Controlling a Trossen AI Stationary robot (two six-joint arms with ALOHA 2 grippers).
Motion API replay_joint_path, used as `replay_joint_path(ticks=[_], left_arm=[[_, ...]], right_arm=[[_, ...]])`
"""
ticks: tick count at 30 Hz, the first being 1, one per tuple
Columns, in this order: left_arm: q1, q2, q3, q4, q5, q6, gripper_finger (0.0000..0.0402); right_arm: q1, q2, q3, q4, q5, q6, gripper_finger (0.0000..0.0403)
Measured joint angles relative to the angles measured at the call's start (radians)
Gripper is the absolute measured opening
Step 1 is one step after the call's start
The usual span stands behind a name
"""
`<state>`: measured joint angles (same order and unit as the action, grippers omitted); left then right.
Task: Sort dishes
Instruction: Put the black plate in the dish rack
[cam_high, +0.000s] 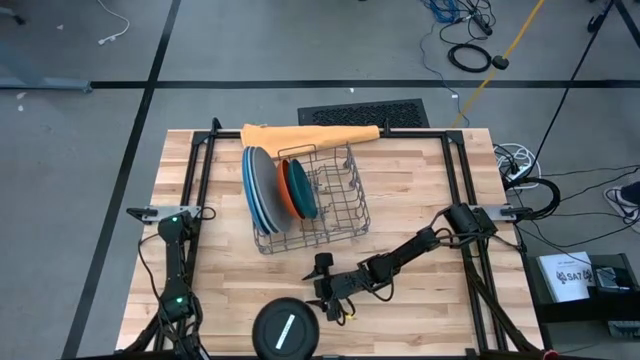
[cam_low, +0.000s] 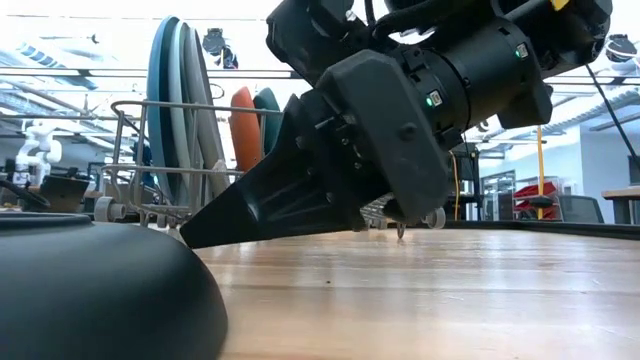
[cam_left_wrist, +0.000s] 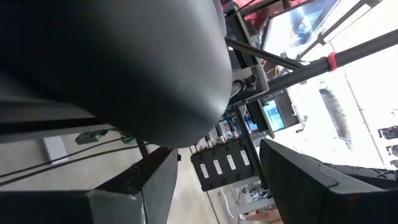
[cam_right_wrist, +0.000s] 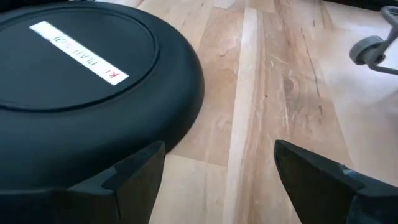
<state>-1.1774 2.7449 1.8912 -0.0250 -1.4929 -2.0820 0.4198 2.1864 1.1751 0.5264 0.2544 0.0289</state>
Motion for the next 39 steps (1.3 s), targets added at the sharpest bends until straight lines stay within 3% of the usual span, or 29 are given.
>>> replay_joint_path(ticks=[9,16,21,25,29,39], left_arm=[[0.000,0.001,0.000,-0.007,-0.006,0.000,0.0228],[0.000,0.002,0.000,-0.009,-0.012,0.002,0.0228],[0.000,0.002,0.000,-0.011,-0.022,0.004,0.0228],[0.000,0.002,0.000,-0.014,-0.025,0.004,0.0228],[0.000,0.003,0.000,-0.014,-0.029,0.004,0.0228],[0.000,0.003,0.000,-0.016,-0.036,0.004,0.0228]], right_arm=[[0.001,0.000,0.000,-0.003,-0.154,-0.024,0.0298],[0.007,0.000,0.000,0.007,-0.126,-0.022,0.0285],[0.008,0.000,0.000,0.021,-0.090,-0.014,0.0213],[0.007,0.000,0.000,0.023,-0.010,0.010,0.0122],[0.006,0.000,0.000,0.023,-0.001,0.011,0.0024],[0.006,0.023,0.007,0.014,-0.024,0.022,0.0001]])
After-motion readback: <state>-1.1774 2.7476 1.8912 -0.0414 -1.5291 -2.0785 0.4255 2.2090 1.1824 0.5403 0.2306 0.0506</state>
